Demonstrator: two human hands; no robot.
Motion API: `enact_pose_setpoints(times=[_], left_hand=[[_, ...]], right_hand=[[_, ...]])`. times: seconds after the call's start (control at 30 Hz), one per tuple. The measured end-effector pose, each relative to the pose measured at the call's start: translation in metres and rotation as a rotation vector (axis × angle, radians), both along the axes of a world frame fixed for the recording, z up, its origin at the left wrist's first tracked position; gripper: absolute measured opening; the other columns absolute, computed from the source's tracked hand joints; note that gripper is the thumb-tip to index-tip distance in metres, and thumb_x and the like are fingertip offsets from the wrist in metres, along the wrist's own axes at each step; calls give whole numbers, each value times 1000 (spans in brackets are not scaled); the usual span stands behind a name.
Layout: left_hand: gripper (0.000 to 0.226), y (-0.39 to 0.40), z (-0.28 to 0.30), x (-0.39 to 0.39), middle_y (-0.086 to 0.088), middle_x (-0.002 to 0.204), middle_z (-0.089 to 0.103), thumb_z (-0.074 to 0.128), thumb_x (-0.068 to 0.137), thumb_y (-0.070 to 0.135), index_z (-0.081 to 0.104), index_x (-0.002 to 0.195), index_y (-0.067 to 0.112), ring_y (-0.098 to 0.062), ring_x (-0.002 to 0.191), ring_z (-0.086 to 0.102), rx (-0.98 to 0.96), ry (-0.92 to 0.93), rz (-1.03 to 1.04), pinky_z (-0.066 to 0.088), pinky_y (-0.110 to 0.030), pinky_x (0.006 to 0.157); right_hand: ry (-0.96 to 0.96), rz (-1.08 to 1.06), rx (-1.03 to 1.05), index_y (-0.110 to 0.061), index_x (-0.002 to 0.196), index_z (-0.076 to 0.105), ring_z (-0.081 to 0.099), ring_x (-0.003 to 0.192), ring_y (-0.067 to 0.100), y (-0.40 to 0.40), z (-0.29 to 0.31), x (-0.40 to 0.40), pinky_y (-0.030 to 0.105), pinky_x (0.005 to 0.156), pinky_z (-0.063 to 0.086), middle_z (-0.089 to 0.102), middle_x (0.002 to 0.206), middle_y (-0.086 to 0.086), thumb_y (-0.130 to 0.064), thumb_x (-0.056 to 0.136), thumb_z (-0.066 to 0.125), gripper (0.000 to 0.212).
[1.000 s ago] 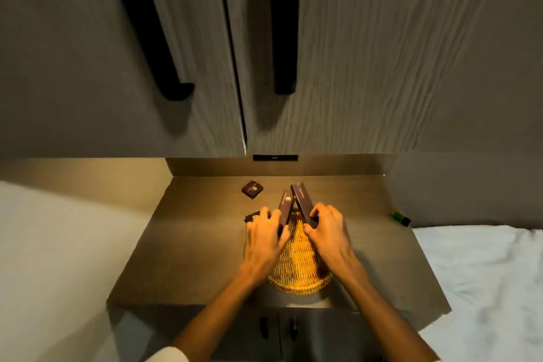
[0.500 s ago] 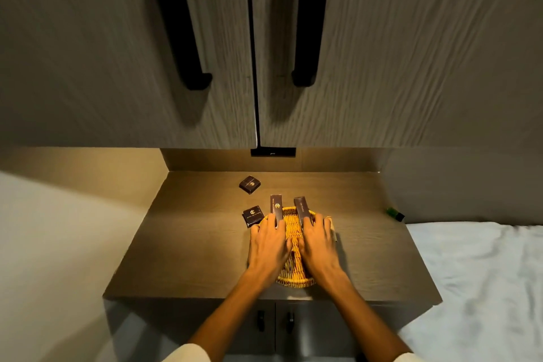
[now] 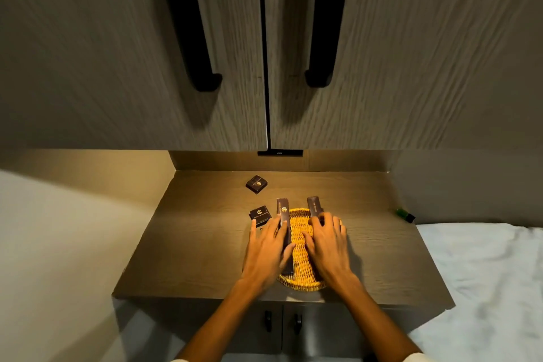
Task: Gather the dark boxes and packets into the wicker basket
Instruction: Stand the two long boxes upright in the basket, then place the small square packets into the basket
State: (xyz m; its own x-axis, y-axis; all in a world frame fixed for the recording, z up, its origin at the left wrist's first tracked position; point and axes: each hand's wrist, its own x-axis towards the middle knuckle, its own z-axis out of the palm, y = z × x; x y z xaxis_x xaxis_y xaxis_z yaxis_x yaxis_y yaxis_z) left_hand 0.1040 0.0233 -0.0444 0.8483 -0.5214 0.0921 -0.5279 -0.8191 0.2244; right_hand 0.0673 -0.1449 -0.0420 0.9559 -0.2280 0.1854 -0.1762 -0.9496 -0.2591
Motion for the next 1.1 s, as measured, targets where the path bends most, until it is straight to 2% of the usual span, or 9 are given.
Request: enact_pose_setpoints(times=[0.13,0.23,0.3,0.4,0.53,0.67,0.8,1.0,1.1], left_hand=[[42,22,6,21,-2,149,53,46,104,35,49,144,22,-16,140,46,-319,16,154,25,-42,123],[46,61,-6,66,1,152,49,49,103,32,43,148,25,-15,140,44,-252,62,207,32,-42,121],[52,66,-6,86,1,156,43,52,101,33,38,151,26,-16,143,39,-186,128,168,31,-44,122],[64,50,-6,76,-3,161,35,60,97,33,33,154,24,-21,147,35,-152,166,42,27,-43,121],[68,49,-21,87,-3,161,35,60,95,33,30,155,28,-21,147,33,-192,211,31,24,-40,120],[62,52,-37,90,5,160,37,56,96,38,33,153,33,-15,146,34,-252,155,42,24,-36,119],[50,58,-50,102,8,150,49,56,97,39,48,145,31,-10,136,44,-251,131,34,35,-31,114],[47,64,-42,99,10,144,51,57,96,37,53,142,29,-6,129,47,-305,186,40,42,-27,107],[47,71,-31,92,10,141,54,60,95,34,55,141,27,-3,123,49,-366,210,50,43,-23,102]], right_hand=[[-179,40,180,-19,112,60,55,102,18,2,20,19,33,86,52,58,110,2,-30,100,48,20],[-170,128,303,-18,111,59,54,105,18,27,29,83,29,88,47,57,110,1,-24,99,51,15],[-76,151,370,-14,119,59,57,113,21,31,42,123,30,90,47,59,120,5,-24,97,57,24],[106,135,324,-6,128,59,59,119,32,39,54,158,42,97,50,60,129,16,-24,93,66,40],[317,185,245,-6,124,56,60,115,36,60,37,195,46,97,53,59,128,18,-25,84,76,49],[315,228,191,-3,126,52,59,119,40,76,12,220,45,97,53,60,128,22,-22,84,73,51],[237,224,131,0,132,47,57,121,43,87,0,237,46,98,51,62,127,26,-20,94,62,46],[226,249,288,-2,118,59,63,115,37,74,25,227,42,94,53,64,122,20,-18,85,77,40],[167,304,308,-2,116,60,62,113,33,59,52,200,35,93,46,66,119,19,-13,81,80,41]])
